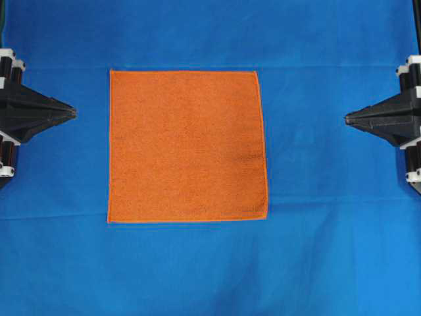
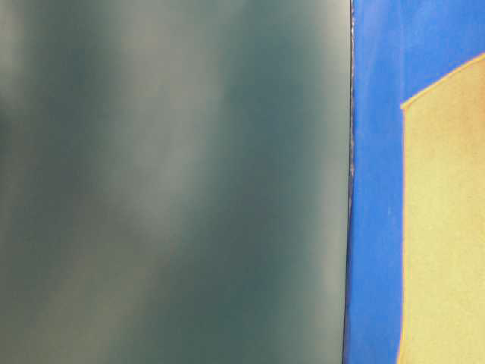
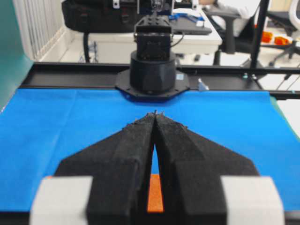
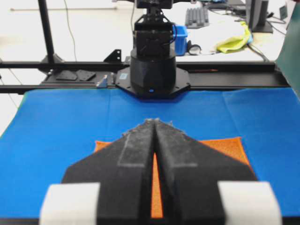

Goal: Fold the orange towel.
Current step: 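Move both grippers to the towel's far corners and grasp them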

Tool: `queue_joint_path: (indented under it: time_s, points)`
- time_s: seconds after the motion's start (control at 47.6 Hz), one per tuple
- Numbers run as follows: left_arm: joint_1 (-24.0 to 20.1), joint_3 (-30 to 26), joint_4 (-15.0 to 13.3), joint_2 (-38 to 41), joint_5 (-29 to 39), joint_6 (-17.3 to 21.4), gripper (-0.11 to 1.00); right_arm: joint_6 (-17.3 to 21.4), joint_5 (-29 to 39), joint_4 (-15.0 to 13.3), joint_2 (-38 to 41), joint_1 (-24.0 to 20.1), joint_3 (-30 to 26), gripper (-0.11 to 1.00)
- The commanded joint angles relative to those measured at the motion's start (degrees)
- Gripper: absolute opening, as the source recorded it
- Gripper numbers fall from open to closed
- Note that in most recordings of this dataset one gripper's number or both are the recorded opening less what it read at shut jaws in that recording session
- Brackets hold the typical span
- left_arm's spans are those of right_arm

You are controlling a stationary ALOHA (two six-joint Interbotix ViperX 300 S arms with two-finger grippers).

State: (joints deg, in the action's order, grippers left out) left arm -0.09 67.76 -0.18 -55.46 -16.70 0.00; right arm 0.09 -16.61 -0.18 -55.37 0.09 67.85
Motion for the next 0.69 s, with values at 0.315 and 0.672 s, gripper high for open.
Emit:
queue_joint_path:
  time_s: [0.315, 0.672]
  points:
    - [-5.89, 0.35, -1.49, 5.54, 1.14, -0.26, 0.0, 0.7, -0.62, 1.14, 9.23, 7.56, -3.69, 0.0]
    - [-18.63, 0.26, -1.93, 19.69, -0.35, -1.58, 0.19, 4.75, 0.44, 2.29, 30.85, 19.25, -9.93, 0.1]
